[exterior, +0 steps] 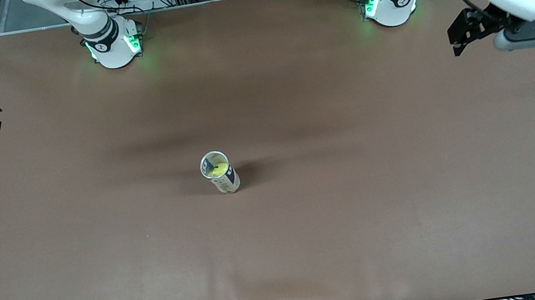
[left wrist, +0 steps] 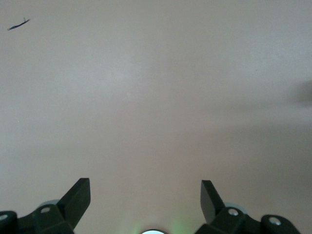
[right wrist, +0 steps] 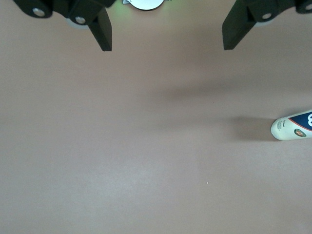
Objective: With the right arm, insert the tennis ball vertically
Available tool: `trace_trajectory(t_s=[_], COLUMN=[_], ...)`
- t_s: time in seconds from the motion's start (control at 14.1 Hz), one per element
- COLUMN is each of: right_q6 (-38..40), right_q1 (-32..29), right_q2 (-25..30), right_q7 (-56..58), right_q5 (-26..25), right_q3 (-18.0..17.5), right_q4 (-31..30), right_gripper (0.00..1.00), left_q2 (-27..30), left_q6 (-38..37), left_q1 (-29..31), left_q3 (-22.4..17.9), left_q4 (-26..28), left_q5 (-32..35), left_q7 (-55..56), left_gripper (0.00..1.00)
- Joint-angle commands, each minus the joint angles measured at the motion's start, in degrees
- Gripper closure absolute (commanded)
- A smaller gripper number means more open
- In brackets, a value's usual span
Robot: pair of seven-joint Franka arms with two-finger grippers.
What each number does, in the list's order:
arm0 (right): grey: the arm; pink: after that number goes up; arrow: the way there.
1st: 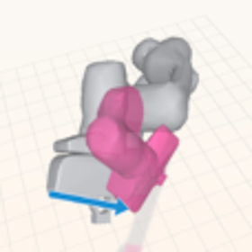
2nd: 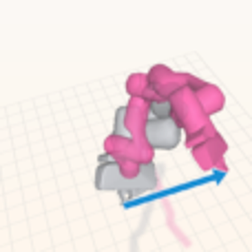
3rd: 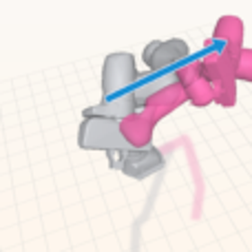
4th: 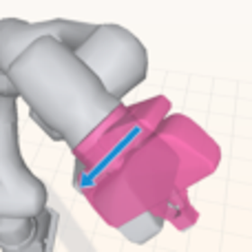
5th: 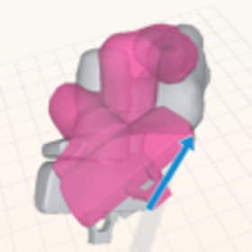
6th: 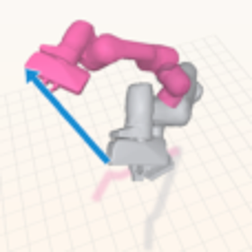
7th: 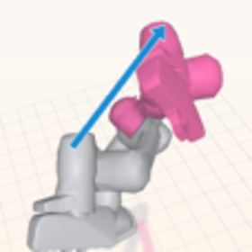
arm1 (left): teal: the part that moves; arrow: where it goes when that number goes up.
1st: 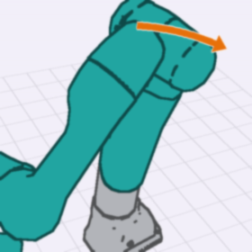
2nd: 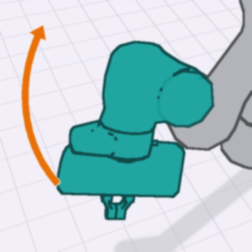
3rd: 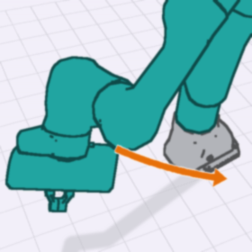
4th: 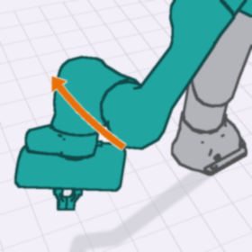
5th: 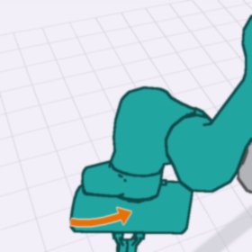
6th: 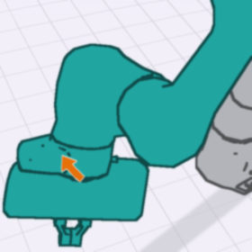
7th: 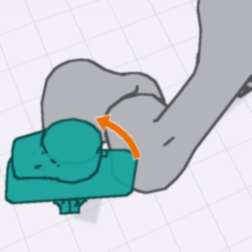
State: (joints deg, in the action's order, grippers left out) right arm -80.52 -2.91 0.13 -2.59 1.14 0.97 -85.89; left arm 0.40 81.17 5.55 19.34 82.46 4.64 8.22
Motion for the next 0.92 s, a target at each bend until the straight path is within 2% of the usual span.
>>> trace_trajectory(t_s=[0.0,0.21,0.5,0.64,0.71,0.78,0.85], right_q6=[0.8,0.9,1.0,1.9,2.1,2.1,2.0], right_q1=[0.4,0.9,1.0,0.7,0.8,1.0,0.8], right_q2=[0.7,0.7,0.7,0.8,0.8,0.7,0.7], right_q7=[-0.9,-0.9,-0.8,-0.9,-0.9,-0.9,-0.9], right_q5=[-0.1,-0.3,-0.5,-0.4,-0.4,-0.5,-0.5], right_q3=[-0.2,-0.1,-0.2,0.2,-0.1,-0.1,0.0], right_q4=[0.4,0.3,0.4,0.5,0.7,1.1,1.2], right_gripper=[0.00,0.00,0.00,0.00,0.00,0.00,0.00], left_q2=[1.6,2.3,2.5,3.9,4.5,5.1,6.0], left_q6=[-0.8,-0.8,0.5,0.6,0.7,0.7,0.8], left_q1=[0.3,0.3,0.3,-3.0,-5.7,-8.2,-8.7], left_q3=[-2.0,-4.3,-9.4,-12.5,-16.5,-18.8,-19.2], left_q4=[0.7,0.8,0.8,3.0,4.2,5.2,6.5], left_q5=[-2.2,-3.1,-6.0,-5.9,-6.0,-6.0,-6.0], left_q7=[-0.1,-0.1,-1.3,-2.6,-2.9,-2.9,-2.6], left_gripper=[0.00,0.00,0.00,0.00,0.00,0.00,0.00])
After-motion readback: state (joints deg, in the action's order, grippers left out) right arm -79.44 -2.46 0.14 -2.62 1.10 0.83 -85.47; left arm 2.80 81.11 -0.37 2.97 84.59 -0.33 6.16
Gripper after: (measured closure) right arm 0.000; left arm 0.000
